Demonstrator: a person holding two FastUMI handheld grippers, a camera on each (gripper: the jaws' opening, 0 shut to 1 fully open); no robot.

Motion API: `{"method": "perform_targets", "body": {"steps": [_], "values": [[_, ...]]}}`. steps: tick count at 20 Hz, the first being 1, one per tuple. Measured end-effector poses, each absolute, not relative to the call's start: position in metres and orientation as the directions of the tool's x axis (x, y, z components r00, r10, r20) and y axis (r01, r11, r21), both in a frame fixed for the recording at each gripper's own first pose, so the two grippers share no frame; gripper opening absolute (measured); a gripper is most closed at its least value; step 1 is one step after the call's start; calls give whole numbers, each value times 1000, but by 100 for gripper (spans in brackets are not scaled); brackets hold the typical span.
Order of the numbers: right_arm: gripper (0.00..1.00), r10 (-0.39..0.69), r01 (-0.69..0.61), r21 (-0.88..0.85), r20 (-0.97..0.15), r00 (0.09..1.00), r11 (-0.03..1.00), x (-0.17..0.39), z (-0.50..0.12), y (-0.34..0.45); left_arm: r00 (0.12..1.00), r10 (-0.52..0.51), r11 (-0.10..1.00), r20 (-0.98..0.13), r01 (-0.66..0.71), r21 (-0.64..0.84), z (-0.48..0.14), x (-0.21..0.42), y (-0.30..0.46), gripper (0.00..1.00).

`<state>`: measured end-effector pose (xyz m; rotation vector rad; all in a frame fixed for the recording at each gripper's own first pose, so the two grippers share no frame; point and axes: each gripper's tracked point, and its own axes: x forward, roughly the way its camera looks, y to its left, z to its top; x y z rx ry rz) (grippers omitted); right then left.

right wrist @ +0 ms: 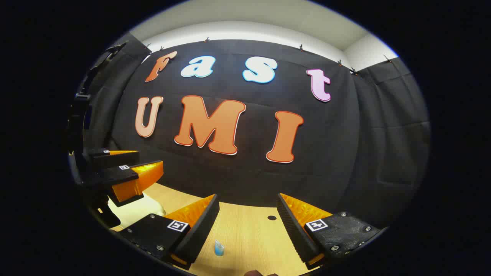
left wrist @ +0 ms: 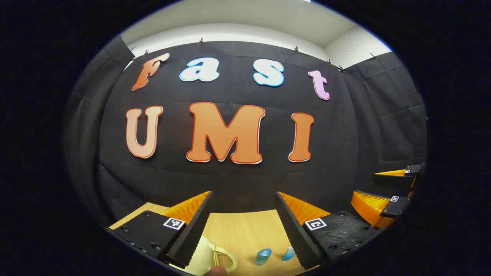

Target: First open the suitcase, pack the skin care products into it, and then close the suitcase.

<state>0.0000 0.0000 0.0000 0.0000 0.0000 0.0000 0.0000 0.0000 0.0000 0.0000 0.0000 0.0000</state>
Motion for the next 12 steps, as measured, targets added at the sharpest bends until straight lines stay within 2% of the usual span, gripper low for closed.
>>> {"method": "perform_targets", "body": {"steps": [3,12], "values": [[95,60,-61,22,10,998,998,4,-1,8,998,55,998,19,-56,29,9,-2,3,97],[95,121,-122,54,20,992,991,12,-5,6,993,110,992,42,-113,53,15,-4,-4,96]]}}
